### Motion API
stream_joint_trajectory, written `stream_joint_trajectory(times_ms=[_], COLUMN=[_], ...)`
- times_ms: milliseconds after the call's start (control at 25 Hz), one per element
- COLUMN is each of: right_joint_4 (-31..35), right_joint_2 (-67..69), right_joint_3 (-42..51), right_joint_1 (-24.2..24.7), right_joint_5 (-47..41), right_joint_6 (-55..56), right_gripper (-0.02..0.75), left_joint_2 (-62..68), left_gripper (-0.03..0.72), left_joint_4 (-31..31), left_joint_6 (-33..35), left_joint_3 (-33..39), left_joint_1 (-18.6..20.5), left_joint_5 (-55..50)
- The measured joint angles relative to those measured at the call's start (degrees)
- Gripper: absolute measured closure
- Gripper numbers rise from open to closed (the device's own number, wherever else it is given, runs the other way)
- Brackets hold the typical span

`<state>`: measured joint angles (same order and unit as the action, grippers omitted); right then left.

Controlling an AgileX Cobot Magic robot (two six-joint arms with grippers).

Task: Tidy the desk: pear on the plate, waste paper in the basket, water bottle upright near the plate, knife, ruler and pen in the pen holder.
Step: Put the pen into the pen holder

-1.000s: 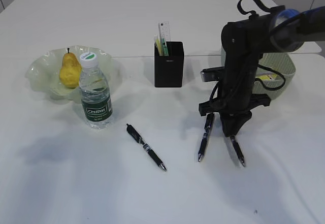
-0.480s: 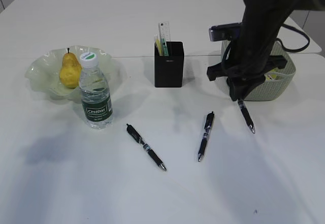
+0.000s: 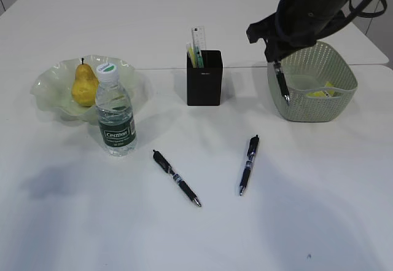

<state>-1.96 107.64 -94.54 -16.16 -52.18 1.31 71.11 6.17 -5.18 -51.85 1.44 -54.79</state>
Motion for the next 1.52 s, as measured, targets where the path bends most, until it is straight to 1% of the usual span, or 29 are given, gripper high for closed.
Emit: stream_joint_trajectory(times_ms=[120,280,440,560,840,960,1120,1360,1520], right_joint_4=[1.96,4.95,5.7,5.82,6.04,6.04,6.04,6.04,6.04], right_joint_2=[0.0,0.1,0.76,2.54,7.82,10.48,14.97,20.85,23.23], right_joint_3=[0.1,0.1,0.1,0.1,0.2,-0.11,-3.32,-8.97,-10.45], right_joint_1=[0.0,0.0,0.0,0.0,0.0,0.0,-0.63,-3.15,-3.61], right_joint_5=[8.37,20.3,30.69,36.66,47.6,51.23,53.08,54.58,54.96], right_joint_6=[-0.55,-4.59,-6.54,-6.72,-6.72,-6.72,-6.72,-6.72,-6.72], right_gripper=[0.635,0.635,0.636,0.636,0.636,0.636,0.636,0.636,0.636], left_joint_2=[0.0,0.0,0.0,0.0,0.0,0.0,0.0,0.0,0.0], left_gripper=[0.223,0.223,0.223,0.223,0.223,0.223,0.223,0.223,0.223], left_joint_4=[0.0,0.0,0.0,0.0,0.0,0.0,0.0,0.0,-0.11], left_joint_6=[0.0,0.0,0.0,0.0,0.0,0.0,0.0,0.0,0.0], left_joint_3=[0.0,0.0,0.0,0.0,0.0,0.0,0.0,0.0,0.0], left_joint_1=[0.0,0.0,0.0,0.0,0.0,0.0,0.0,0.0,0.0], left_joint_5=[0.0,-0.1,-0.1,-0.1,0.9,1.45,1.63,1.72,1.86])
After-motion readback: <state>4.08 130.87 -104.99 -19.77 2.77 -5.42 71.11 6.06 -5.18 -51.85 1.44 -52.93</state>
